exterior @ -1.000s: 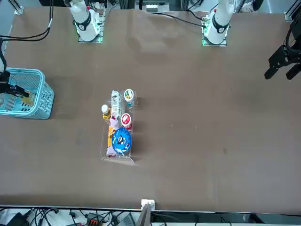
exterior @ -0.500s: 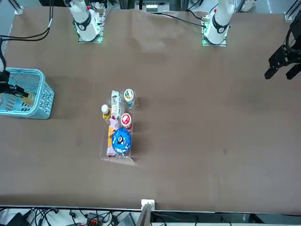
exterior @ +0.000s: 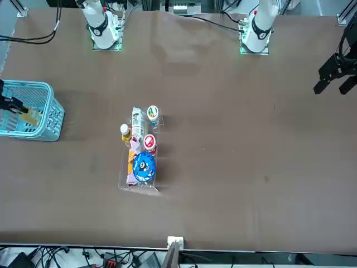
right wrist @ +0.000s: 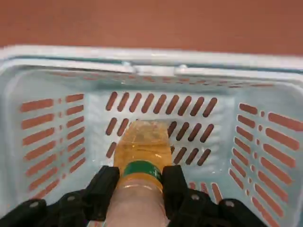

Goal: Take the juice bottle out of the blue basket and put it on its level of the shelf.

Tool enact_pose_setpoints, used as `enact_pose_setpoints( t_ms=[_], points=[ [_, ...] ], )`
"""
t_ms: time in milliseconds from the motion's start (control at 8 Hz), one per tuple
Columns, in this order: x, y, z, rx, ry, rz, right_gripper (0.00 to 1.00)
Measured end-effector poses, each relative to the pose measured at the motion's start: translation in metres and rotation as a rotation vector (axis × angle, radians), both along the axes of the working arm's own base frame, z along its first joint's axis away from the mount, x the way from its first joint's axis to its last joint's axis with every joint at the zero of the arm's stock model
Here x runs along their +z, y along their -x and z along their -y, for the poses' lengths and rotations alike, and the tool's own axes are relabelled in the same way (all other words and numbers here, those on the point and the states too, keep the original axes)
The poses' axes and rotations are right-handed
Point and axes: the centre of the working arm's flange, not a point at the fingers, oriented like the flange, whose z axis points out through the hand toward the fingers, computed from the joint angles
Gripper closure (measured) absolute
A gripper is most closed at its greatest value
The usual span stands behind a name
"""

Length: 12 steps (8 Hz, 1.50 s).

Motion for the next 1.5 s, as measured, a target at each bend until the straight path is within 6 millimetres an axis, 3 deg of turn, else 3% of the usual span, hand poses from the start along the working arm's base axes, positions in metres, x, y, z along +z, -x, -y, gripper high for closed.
enact_pose_setpoints(
  t_ms=[375, 750, 1125, 1500],
  points=[
    [0.089, -0.020, -0.030, 0.068, -0.029, -0.029, 0.46],
    [0.147, -0.054, -0.088, 0.191, -0.022, -0.016, 0.46],
    [0.170, -0.092, -0.190, 0.385, -0.005, 0.010, 0.46],
    [0.160, -0.116, -0.322, 0.621, 0.056, -0.016, 0.46]
  ],
)
